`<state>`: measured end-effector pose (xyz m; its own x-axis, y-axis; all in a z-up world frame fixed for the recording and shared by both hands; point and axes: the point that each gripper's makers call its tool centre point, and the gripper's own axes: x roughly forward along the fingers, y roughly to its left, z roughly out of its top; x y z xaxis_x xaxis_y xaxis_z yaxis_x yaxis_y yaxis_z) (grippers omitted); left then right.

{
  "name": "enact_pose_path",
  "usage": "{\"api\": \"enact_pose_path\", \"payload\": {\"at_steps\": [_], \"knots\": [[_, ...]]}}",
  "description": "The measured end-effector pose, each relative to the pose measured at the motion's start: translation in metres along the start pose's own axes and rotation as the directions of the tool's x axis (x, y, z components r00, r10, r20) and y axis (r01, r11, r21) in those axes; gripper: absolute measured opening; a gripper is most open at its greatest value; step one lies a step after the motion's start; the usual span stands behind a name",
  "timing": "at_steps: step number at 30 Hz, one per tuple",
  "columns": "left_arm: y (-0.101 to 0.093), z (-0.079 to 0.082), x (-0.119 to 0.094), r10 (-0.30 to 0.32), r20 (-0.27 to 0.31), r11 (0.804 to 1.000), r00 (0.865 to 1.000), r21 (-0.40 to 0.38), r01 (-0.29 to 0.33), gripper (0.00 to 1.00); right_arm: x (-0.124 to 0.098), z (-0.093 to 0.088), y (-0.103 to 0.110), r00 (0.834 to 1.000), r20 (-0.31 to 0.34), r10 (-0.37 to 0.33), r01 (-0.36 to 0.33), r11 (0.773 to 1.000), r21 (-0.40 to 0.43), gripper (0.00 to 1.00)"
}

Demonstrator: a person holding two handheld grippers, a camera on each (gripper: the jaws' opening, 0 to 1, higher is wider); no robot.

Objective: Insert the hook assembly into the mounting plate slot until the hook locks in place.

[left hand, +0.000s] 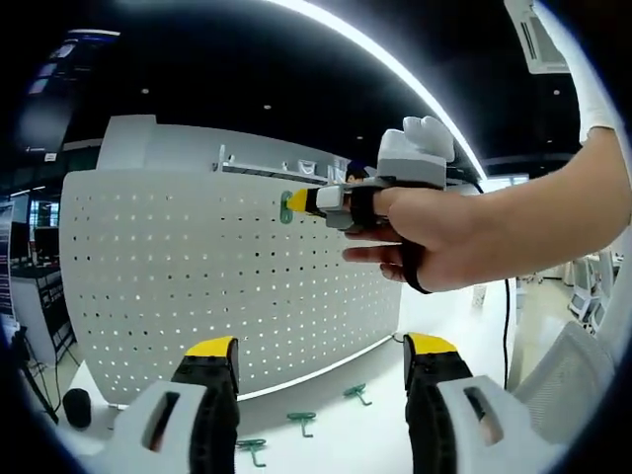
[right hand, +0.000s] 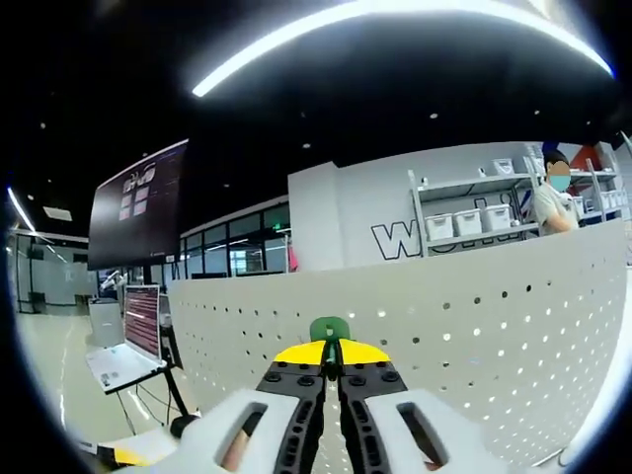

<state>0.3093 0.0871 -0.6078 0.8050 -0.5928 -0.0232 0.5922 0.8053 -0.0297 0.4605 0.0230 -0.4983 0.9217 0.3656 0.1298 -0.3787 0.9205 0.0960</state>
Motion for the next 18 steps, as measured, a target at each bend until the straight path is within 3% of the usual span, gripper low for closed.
{"api": "enact_pose_path", "payload": {"at_steps": [18], "knots": [[0.013, -0.005, -0.008, 0.025, -0.001, 0.999, 1.000, -0.023, -0.025, 0.69, 0.028, -0.001, 0.004, 1.000, 0.008, -0.028, 0.028, 1.000, -0.013, 0.01]]}}
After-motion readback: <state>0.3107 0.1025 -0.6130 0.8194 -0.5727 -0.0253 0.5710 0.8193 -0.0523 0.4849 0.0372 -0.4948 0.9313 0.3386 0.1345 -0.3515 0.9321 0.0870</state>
